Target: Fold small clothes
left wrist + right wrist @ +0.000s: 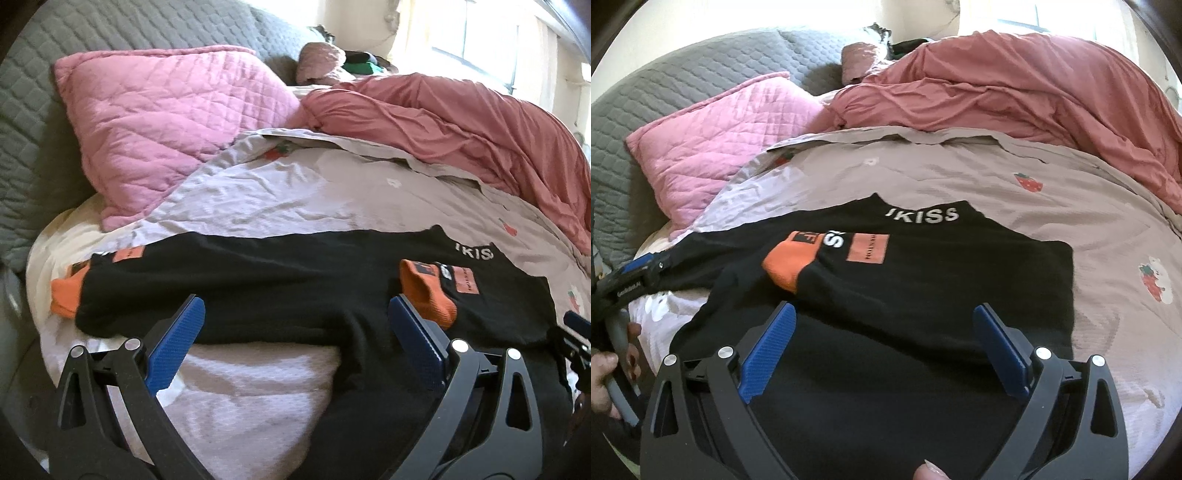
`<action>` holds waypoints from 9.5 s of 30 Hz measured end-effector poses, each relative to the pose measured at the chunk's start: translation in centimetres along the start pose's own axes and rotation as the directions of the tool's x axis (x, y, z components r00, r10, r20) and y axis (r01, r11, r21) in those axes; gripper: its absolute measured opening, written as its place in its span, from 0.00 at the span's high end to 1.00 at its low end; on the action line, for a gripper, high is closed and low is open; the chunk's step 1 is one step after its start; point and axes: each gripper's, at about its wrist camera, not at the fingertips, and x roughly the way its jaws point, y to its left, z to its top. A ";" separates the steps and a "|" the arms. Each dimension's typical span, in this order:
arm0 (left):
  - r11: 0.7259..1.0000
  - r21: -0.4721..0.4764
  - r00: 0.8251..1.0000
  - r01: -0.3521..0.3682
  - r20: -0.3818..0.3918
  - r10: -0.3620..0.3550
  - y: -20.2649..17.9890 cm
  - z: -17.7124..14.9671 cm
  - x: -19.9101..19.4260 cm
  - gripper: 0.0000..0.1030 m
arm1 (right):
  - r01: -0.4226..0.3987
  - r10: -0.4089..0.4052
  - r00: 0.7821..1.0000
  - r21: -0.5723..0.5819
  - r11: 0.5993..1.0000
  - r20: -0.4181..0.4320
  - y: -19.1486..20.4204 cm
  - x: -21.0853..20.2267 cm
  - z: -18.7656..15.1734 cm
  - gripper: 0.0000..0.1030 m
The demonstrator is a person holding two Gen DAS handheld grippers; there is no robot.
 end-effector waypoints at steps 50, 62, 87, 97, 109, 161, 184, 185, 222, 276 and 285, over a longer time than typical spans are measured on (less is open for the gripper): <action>0.806 -0.569 0.986 -0.164 -0.091 0.137 22.9 -3.5 1.3 0.10 | -0.182 0.175 0.983 -0.210 0.961 -0.050 12.5 6.2 2.0 0.28; 0.721 -0.693 1.000 0.011 0.000 -0.015 24.6 -4.7 2.3 0.44 | -0.312 0.286 0.950 -0.308 0.899 -0.127 19.5 6.9 0.3 0.28; 0.839 -0.485 0.962 0.247 0.225 -0.153 16.7 0.6 -2.4 0.93 | -0.201 0.194 0.978 -0.111 0.973 -0.071 9.8 4.8 -0.1 0.28; 0.890 -0.237 0.920 0.390 0.152 -0.362 4.4 1.5 -2.7 0.93 | -0.040 0.041 0.999 0.021 0.999 -0.035 0.9 2.7 -0.5 0.28; 0.861 -0.035 0.848 0.507 -0.158 -0.506 -7.6 -4.0 2.2 0.93 | 0.027 -0.026 1.000 0.133 0.991 -0.008 -4.1 1.4 -0.7 0.28; 0.957 -0.127 0.957 0.260 -0.097 -0.273 0.6 -1.0 2.1 0.14 | -0.015 0.013 1.000 0.071 0.997 0.027 -6.6 0.5 6.0 0.95; 0.972 0.077 0.962 0.220 -0.181 -0.203 -9.1 1.1 4.3 0.12 | 0.148 -0.137 0.987 0.158 0.976 -0.082 -10.7 5.3 1.7 0.89; 0.972 0.097 0.963 0.214 -0.186 -0.193 -9.7 1.0 4.8 0.12 | 0.148 -0.136 0.987 0.167 0.975 -0.081 -10.9 5.2 1.6 0.86; 0.963 0.098 0.953 0.249 -0.200 -0.226 -8.9 -2.1 9.0 0.09 | 0.111 -0.101 0.990 0.109 0.988 -0.094 -7.9 4.7 -0.1 0.48; 0.982 0.134 0.987 0.135 -0.101 -0.122 -5.6 -4.2 0.1 0.09 | 0.051 -0.050 0.999 0.075 0.996 -0.015 -3.9 -2.9 -2.1 0.09; 0.984 0.138 0.991 0.111 -0.095 -0.098 -4.6 -4.7 -1.7 0.09 | 0.042 -0.040 0.999 0.051 0.998 -0.035 -3.5 -4.4 -3.6 0.09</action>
